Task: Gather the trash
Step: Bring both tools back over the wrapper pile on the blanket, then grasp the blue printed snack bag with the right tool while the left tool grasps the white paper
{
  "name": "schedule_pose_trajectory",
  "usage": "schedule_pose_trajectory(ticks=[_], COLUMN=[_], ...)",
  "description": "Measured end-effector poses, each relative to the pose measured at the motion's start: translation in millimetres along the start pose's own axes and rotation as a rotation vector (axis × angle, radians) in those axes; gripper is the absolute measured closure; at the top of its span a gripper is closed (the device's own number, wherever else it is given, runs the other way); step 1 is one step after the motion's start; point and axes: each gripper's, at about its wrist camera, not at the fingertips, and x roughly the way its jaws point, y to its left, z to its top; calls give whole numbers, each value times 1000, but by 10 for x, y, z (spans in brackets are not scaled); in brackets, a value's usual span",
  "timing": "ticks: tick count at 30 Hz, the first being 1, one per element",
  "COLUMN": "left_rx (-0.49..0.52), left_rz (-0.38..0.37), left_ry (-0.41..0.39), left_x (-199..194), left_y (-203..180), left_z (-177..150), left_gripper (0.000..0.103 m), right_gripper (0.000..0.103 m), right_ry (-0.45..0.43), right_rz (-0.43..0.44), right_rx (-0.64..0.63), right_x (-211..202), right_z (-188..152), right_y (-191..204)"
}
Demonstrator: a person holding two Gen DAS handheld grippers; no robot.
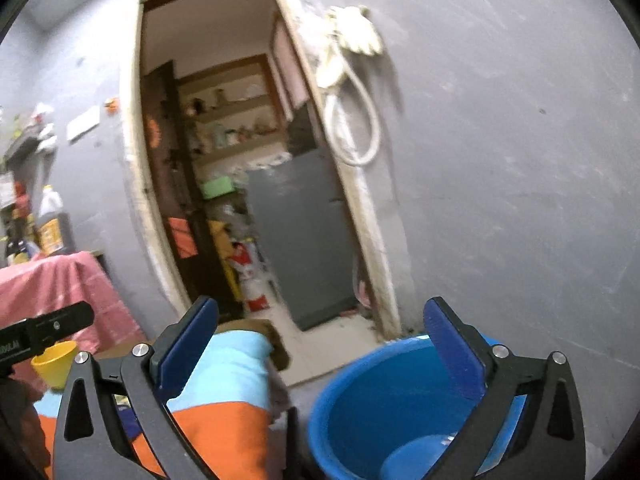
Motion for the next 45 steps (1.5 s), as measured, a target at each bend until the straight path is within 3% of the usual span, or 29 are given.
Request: schedule_pose_trajectory(ticks=[7, 13, 20, 27, 35, 41, 45], left_rx=[-61, -41, -14, -22, -41, -22, -9], left_rz=[125, 202, 227, 233, 240, 218, 202], left_ry=[-54, -36, 25, 127, 220, 256, 288], left_x=[-269, -349, -275, -78, 108, 168, 232], left_y=[658, 1028, 1249, 1427, 1534, 1509, 1477], left_z=[-131, -344, -524, -667, -793, -819, -836], left_gripper=[4, 4, 4, 4, 4, 4, 4], right_gripper=[0, 0, 0, 0, 0, 0, 0], right_ry=[-82, -49, 65, 249, 439, 497, 507], right_rz=[131, 213, 297, 352, 340, 306, 286], right_rx=[-67, -121, -187, -202, -317, -362, -326], right_x=[-66, 16, 170, 401, 542, 602, 638], right_z=[-37, -130, -316, -510, -834, -966, -939], right_y=[463, 816, 1202, 1408, 1573, 1568, 1437])
